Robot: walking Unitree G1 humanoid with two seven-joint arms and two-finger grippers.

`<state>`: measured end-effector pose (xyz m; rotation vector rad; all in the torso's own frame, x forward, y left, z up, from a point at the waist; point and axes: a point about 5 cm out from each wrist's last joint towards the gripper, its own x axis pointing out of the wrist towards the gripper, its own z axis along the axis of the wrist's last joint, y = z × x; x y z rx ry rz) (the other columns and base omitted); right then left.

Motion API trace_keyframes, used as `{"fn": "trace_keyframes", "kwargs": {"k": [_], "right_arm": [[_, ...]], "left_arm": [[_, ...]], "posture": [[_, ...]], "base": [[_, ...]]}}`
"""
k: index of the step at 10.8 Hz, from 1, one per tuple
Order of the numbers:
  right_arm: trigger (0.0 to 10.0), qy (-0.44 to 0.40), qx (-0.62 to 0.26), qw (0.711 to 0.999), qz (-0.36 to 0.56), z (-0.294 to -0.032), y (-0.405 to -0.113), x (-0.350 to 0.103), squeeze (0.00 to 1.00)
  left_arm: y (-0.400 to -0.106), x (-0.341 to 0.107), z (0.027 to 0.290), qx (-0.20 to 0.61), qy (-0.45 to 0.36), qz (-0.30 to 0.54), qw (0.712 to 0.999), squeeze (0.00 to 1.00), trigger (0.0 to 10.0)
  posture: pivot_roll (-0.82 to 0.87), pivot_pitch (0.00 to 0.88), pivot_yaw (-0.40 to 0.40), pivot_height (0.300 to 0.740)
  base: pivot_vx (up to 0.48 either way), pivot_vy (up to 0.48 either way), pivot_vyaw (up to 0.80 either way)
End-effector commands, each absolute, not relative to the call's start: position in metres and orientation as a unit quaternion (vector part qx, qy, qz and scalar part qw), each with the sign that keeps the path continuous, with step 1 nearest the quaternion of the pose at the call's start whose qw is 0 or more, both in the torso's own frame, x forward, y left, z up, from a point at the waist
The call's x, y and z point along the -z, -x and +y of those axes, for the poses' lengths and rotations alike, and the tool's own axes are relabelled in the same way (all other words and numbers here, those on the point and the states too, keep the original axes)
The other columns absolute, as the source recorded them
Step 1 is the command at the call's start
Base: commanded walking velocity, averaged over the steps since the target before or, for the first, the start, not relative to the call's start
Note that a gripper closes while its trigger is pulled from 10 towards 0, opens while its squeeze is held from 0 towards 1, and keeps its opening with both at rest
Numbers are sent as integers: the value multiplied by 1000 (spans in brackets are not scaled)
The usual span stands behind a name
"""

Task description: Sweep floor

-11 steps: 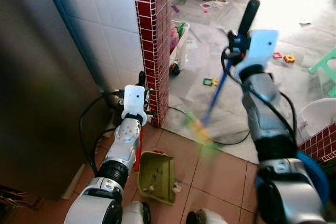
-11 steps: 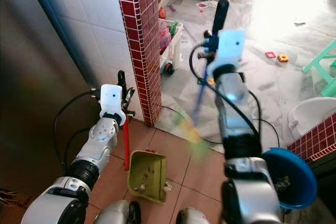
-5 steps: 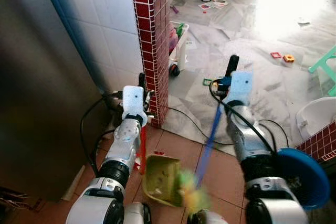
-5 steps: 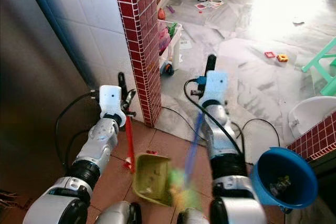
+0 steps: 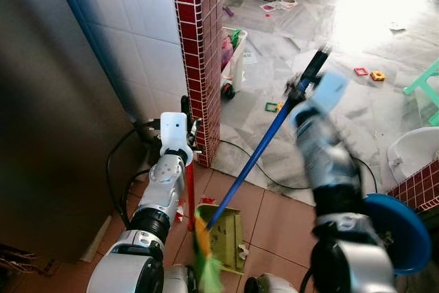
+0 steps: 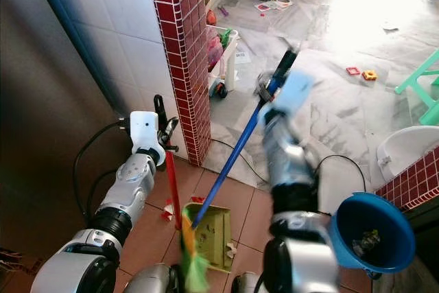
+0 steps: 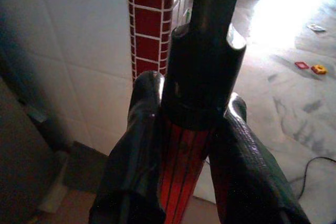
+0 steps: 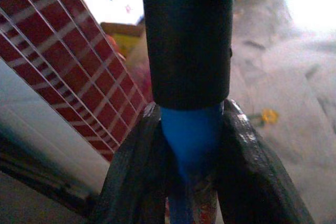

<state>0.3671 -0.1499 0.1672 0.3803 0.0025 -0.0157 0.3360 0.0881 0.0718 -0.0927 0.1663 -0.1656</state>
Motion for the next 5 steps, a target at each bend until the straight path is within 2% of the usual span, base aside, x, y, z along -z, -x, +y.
{"fn": "trace_keyframes", "kwargs": {"k": [1, 2, 3, 5], "right_arm": [[10000, -186, -34, 979, -72, -142, -371, -200, 0], [10000, -142, -49, 984, -96, -143, -370, -207, 0], [10000, -86, -54, 988, -120, -147, -368, -212, 0], [10000, -60, -26, 988, -138, -160, -366, -211, 0]], "left_arm": [[-315, -40, 70, 111, 85, 164, 976, 0, 10000], [-318, -45, 72, 112, 72, 150, 980, 0, 10000], [-326, -64, 76, 118, 69, 99, 986, 0, 10000], [-332, -85, 79, 126, 71, 52, 988, 0, 10000]], "posture": [[-97, 59, 21, 740], [-98, 56, 20, 740], [-98, 55, 21, 740], [-91, 52, 20, 740]], "base": [[0, 0, 0], [0, 0, 0], [0, 0, 0], [0, 0, 0]]}}
